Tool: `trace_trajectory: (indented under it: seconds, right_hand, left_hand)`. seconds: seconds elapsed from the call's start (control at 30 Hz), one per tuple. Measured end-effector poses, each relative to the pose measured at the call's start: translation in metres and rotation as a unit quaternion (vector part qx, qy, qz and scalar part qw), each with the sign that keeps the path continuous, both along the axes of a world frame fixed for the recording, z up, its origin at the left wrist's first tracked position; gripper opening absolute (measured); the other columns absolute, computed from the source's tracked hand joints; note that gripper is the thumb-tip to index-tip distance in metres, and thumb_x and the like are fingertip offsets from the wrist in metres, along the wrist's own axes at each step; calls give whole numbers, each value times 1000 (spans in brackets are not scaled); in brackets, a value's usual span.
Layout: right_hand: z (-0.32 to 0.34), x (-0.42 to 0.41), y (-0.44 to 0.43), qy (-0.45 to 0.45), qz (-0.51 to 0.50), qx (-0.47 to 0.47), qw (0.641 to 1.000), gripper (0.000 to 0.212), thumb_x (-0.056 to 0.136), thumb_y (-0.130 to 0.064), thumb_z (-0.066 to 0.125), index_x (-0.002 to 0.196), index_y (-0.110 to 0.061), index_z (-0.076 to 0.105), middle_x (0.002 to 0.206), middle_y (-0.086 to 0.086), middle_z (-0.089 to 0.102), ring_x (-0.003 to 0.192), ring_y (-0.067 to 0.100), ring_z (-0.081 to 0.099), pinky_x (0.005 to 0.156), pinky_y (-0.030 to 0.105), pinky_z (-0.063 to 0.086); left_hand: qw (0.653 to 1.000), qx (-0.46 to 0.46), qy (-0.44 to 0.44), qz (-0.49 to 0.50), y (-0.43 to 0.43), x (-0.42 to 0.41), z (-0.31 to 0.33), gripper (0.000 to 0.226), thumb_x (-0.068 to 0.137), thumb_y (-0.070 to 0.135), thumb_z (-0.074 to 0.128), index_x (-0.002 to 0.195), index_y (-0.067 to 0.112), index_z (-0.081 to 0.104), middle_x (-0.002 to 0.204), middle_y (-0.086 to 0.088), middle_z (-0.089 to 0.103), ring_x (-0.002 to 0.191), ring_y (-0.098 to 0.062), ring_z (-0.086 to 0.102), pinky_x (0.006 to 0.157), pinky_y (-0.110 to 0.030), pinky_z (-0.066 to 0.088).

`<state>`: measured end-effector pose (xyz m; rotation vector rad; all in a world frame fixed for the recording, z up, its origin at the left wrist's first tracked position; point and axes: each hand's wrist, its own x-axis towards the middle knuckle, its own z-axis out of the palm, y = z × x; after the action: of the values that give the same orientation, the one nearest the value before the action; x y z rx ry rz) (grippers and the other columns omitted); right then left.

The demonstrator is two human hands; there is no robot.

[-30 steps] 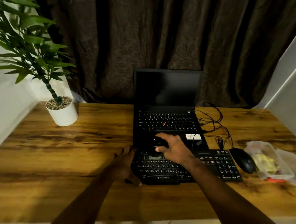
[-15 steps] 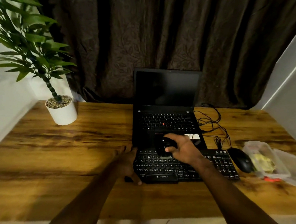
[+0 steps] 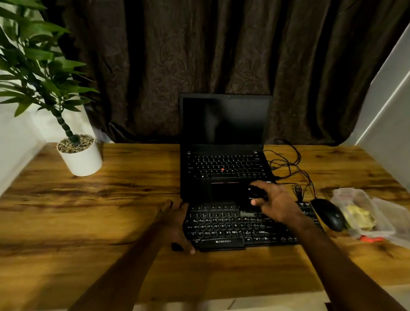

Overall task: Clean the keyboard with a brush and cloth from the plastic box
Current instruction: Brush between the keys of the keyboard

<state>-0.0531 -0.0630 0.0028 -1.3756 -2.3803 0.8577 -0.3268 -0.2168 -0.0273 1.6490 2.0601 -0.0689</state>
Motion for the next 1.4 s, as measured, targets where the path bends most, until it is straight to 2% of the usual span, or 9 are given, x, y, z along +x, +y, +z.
trace_trajectory:
  seconds: [0.17, 0.5, 0.67, 0.8, 0.9, 1.03, 1.17, 1.3, 1.4]
  right_hand:
    - [0, -38, -18, 23, 68, -3, 997, 51, 89, -12, 70, 133, -34, 57, 127, 8, 62, 107, 20, 64, 84, 36, 62]
    - [5, 14, 3, 30, 0, -23, 999, 50, 89, -2, 70, 132, -25, 58, 115, -3, 59, 107, 17, 61, 67, 10, 49]
    - [6, 26, 8, 24, -20, -1, 1000, 50, 88, -7, 72, 131, -27, 59, 123, 3, 63, 112, 20, 61, 88, 34, 58]
    - [3, 2, -3, 46, 30, -8, 998, 48, 89, -3, 69, 129, -27, 59, 120, 2, 62, 107, 17, 62, 75, 23, 58]
    - [1, -10, -6, 70, 44, -25, 996, 48, 89, -3, 69, 125, -32, 61, 122, 4, 62, 110, 17, 62, 79, 29, 61]
    - [2, 6, 0, 52, 20, -19, 998, 47, 89, -5, 69, 130, -27, 60, 121, 1, 62, 108, 15, 61, 75, 20, 56]
    - [4, 40, 12, 12, -28, -1, 1000, 49, 90, -6, 70, 133, -25, 58, 121, 4, 62, 108, 18, 61, 83, 31, 58]
    - [4, 47, 14, -20, -58, 24, 998, 53, 88, -15, 72, 129, -43, 54, 122, 3, 60, 107, 22, 61, 88, 42, 60]
    - [1, 25, 3, 24, -3, 9, 1000, 52, 87, -5, 70, 130, -34, 58, 121, 2, 60, 107, 22, 63, 79, 29, 60]
  left_hand:
    - [1000, -14, 19, -12, 0, 1, 5, 143, 52, 62, 88, 158, 18, 3, 164, -14, 1, 150, -40, -5, 119, -58, 0]
    - [999, -13, 34, -18, -1, 3, 8, 143, 51, 62, 88, 158, 19, 4, 164, -12, -2, 150, -37, -1, 119, -54, 1]
    - [994, -15, 89, -58, 5, 7, 14, 138, 52, 67, 85, 156, 14, 11, 160, -13, 13, 147, -36, 10, 118, -54, 7]
    - [993, -14, 96, -71, 8, 6, 14, 139, 51, 69, 84, 155, 11, 13, 159, -13, 16, 147, -36, 12, 118, -54, 8]
    - [993, -14, 92, -69, 6, 7, 15, 139, 52, 68, 85, 155, 10, 13, 160, -14, 16, 148, -37, 11, 118, -55, 7]
    - [995, -17, 82, -56, 5, 7, 15, 140, 51, 66, 86, 156, 11, 12, 161, -13, 14, 148, -37, 9, 119, -54, 5]
    - [995, -23, 77, -51, 5, 7, 15, 141, 51, 66, 86, 156, 12, 9, 162, -13, 9, 149, -35, 5, 119, -55, 4]
    - [995, -9, 80, -51, 5, 7, 11, 138, 48, 65, 87, 155, 14, 16, 159, -11, 15, 147, -35, 11, 118, -54, 10]
    - [995, -19, 85, -54, 7, 6, 10, 141, 48, 67, 85, 156, 14, 11, 161, -12, 12, 148, -36, 8, 118, -54, 8]
